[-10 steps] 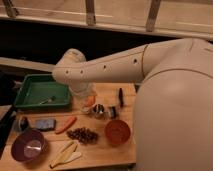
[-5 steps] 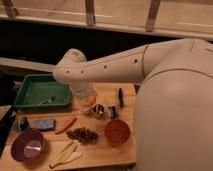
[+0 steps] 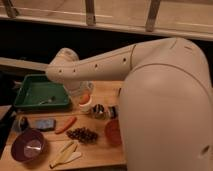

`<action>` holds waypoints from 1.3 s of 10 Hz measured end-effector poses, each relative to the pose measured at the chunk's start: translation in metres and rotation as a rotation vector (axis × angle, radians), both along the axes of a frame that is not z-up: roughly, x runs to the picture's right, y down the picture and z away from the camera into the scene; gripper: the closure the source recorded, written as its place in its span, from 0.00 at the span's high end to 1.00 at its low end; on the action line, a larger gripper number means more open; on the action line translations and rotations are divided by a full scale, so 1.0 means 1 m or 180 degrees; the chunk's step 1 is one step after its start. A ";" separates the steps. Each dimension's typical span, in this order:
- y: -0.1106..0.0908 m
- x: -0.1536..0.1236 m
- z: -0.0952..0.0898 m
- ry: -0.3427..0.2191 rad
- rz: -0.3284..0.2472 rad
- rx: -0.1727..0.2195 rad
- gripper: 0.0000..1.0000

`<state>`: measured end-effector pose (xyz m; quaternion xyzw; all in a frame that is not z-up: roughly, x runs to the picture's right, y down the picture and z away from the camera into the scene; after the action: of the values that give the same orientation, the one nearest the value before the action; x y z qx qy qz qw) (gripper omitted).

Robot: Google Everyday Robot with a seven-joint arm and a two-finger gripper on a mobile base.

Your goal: Place apple in paper cup

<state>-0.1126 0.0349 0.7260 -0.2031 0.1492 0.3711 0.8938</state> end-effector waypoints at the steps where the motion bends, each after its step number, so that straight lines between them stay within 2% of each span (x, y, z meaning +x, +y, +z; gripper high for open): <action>1: -0.009 -0.014 0.003 -0.0052 0.0019 0.0038 0.00; 3: -0.019 -0.023 0.006 -0.0151 0.0104 0.0054 0.00; 6: -0.030 -0.019 0.026 -0.0248 0.0464 -0.0119 0.00; 7: -0.032 -0.023 0.035 -0.0246 0.0549 -0.0167 0.03; 9: -0.033 -0.020 0.052 -0.0179 0.0666 -0.0269 0.20; 13: -0.026 -0.012 0.078 -0.0049 0.0833 -0.0459 0.62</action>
<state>-0.1245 0.0085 0.8042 -0.2873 0.1408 0.4711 0.8220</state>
